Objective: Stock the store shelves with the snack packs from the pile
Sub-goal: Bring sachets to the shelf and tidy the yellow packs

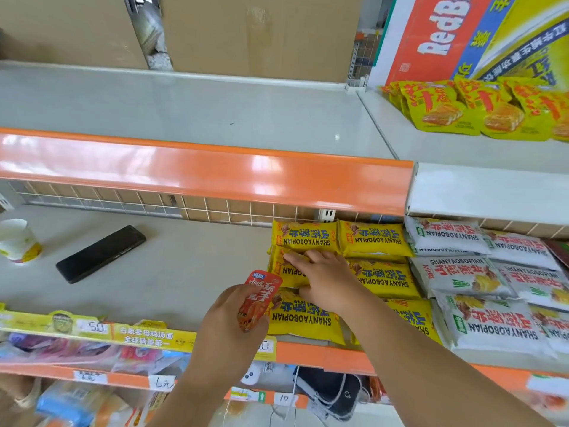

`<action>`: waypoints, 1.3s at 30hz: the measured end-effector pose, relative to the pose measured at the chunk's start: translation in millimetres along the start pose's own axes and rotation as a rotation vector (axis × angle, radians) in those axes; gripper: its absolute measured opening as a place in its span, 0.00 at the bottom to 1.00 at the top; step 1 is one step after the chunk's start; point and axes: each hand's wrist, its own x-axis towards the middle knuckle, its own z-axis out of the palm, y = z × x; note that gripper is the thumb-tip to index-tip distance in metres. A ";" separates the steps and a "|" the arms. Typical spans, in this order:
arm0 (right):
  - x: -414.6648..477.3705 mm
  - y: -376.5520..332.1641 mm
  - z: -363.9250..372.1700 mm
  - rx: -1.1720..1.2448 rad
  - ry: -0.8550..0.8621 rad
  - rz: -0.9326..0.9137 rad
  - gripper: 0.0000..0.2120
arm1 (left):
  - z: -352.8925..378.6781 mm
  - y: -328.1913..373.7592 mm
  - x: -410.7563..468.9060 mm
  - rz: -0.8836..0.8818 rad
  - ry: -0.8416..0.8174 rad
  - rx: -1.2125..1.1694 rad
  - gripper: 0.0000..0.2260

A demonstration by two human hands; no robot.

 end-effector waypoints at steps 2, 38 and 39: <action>0.6 1.4 2.5 -0.001 0.007 -0.005 0.36 | 1.2 1.9 -1.6 0.005 -0.002 -0.008 0.18; -47.4 5.6 -40.3 0.171 0.182 0.043 0.29 | -4.5 29.2 4.7 0.109 -0.071 -0.010 0.18; -55.8 10.0 -45.4 0.190 0.197 0.060 0.28 | -1.8 34.1 6.7 0.126 -0.082 -0.014 0.18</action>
